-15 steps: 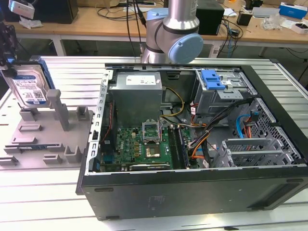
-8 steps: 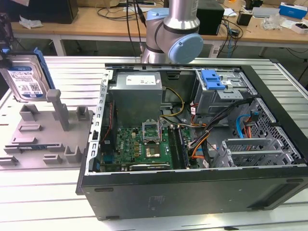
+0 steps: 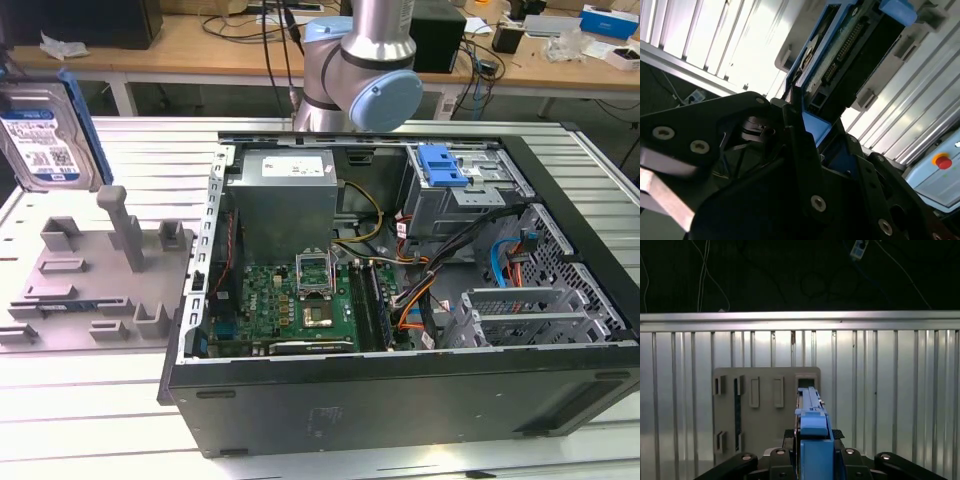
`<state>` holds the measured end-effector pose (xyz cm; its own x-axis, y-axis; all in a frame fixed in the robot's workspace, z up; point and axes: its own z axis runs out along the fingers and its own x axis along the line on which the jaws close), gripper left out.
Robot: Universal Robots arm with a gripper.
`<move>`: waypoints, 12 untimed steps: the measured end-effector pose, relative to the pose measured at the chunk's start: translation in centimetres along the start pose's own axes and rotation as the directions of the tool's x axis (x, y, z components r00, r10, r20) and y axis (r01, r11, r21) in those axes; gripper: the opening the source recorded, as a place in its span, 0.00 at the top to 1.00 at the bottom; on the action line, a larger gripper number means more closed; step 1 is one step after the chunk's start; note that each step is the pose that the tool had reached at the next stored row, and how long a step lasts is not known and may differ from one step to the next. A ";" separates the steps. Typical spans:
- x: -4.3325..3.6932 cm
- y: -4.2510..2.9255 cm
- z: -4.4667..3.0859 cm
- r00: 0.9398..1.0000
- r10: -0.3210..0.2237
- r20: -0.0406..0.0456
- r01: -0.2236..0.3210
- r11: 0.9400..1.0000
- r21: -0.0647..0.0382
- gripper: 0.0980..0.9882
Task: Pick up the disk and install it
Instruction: 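Pick up the disk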
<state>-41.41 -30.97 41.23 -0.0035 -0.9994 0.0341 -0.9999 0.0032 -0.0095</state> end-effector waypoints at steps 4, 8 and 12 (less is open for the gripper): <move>0.08 -0.14 -2.38 1.000 0.000 0.000 0.000 1.000 0.000 0.70; 0.13 -0.23 -3.78 1.000 0.000 0.000 0.000 1.000 0.000 0.70; 0.19 -0.35 -5.39 1.000 0.000 0.001 0.000 1.000 0.000 0.70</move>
<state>-41.11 -30.97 46.62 -0.0035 -0.9994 0.0335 -0.9999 0.0031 -0.0095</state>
